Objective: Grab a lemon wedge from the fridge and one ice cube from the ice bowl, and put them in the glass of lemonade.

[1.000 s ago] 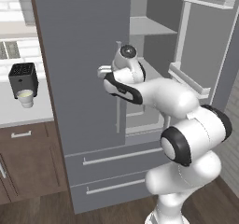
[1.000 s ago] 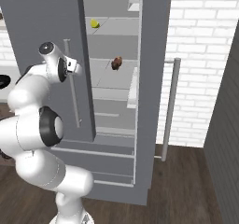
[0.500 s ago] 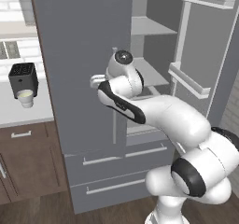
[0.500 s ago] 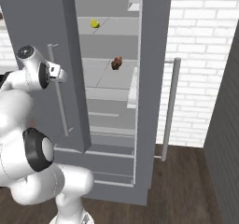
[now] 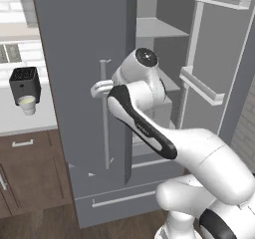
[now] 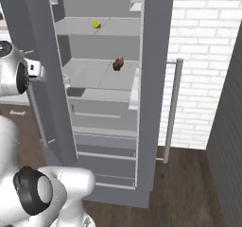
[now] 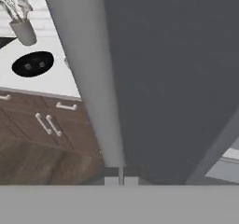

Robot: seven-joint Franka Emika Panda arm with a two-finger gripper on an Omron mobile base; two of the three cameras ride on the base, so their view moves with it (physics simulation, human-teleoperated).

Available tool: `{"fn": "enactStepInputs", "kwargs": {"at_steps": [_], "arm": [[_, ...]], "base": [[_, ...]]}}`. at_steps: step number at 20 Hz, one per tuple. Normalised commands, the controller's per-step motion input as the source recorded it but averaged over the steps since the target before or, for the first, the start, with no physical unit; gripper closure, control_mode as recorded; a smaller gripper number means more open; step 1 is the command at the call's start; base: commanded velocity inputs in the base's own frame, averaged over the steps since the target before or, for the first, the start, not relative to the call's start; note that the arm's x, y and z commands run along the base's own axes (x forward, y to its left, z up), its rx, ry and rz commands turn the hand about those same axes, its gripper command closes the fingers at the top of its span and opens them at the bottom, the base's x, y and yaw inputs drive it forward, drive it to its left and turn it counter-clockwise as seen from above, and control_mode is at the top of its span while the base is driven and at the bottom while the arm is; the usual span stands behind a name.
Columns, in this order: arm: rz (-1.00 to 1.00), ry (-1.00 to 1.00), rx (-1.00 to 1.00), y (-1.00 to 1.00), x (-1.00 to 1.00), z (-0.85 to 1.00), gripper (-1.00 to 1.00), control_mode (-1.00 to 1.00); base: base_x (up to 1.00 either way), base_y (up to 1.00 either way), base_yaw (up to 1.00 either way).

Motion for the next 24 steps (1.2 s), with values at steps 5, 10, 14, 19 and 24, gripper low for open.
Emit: {"fn": "enactStepInputs", "kwargs": {"at_steps": [5, 10, 14, 19, 24], "arm": [[0.11, -0.05, 0.0, -0.05, -1.0, 1.0, 1.0, -1.0], [0.04, -0.05, 0.01, -0.46, -0.82, 0.74, 1.0, -1.0], [0.0, 0.02, 0.13, -0.86, -0.1, 0.21, 1.0, -1.0], [0.0, 0.22, 0.15, -0.81, 0.76, 0.0, 1.0, -1.0], [0.01, 0.15, 0.15, 0.05, 0.94, -0.22, -1.0, -1.0]], "base": [[0.0, 0.0, 0.0], [0.0, 0.0, 0.0], [0.0, 0.0, 0.0], [0.0, 0.0, 0.0], [0.0, 0.0, 0.0]]}}
